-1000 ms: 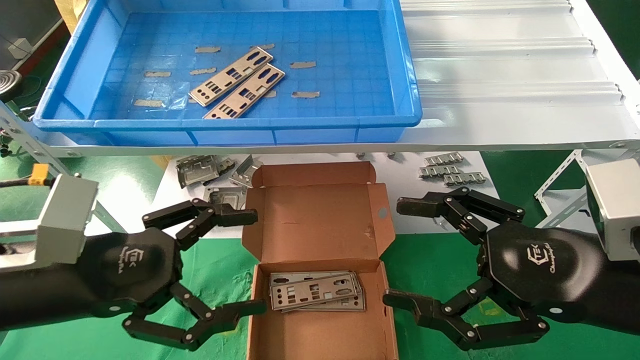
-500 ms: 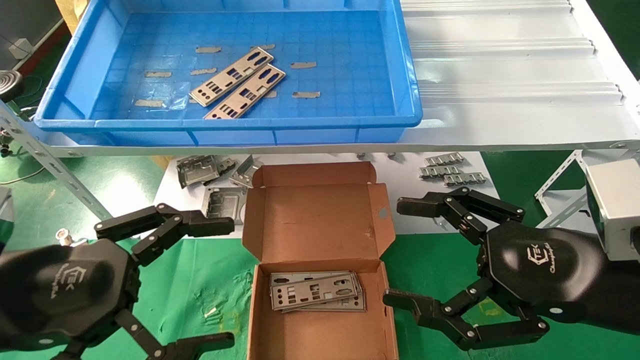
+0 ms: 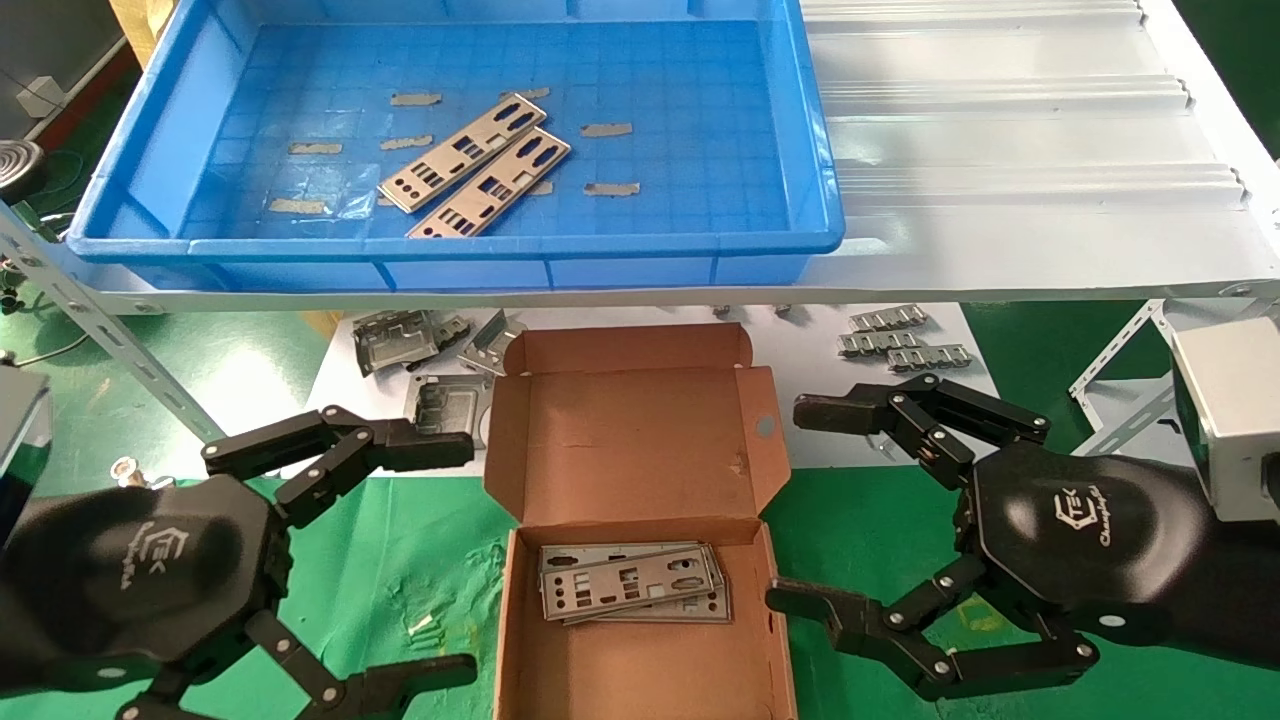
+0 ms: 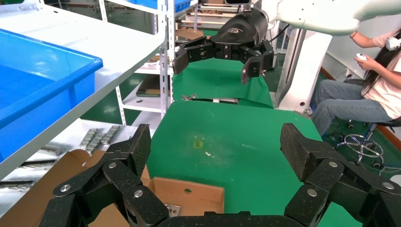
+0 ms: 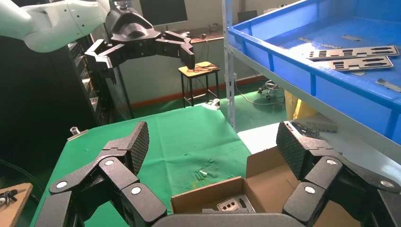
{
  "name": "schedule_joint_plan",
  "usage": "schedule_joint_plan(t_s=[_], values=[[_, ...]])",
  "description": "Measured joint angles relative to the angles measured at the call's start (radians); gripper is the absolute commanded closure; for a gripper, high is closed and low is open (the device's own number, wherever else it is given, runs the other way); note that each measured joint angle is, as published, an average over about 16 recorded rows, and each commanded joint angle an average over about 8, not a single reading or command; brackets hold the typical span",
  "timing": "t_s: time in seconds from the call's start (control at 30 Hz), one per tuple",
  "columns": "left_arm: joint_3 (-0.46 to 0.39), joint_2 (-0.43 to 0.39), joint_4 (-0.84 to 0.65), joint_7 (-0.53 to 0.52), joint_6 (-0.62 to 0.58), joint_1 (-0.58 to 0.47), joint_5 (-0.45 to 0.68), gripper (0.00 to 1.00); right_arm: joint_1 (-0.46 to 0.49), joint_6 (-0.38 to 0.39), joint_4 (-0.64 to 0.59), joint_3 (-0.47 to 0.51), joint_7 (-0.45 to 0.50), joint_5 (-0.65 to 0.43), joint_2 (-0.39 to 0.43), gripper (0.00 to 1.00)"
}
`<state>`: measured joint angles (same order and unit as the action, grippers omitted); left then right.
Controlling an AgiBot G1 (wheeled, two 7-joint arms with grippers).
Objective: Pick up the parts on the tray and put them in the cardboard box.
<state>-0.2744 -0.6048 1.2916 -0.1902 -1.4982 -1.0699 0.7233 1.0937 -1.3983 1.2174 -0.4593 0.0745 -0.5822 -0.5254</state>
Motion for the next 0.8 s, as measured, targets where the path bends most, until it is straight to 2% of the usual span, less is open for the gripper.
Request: schedule_joint_plan(t_s=[0.8], values=[[-0.005,-0.006,-0.007,0.003,0.002,-0.004,0.007,0.00,0.000,0.000,0.000,0.000,0.000,0.000,0.000,0.00]])
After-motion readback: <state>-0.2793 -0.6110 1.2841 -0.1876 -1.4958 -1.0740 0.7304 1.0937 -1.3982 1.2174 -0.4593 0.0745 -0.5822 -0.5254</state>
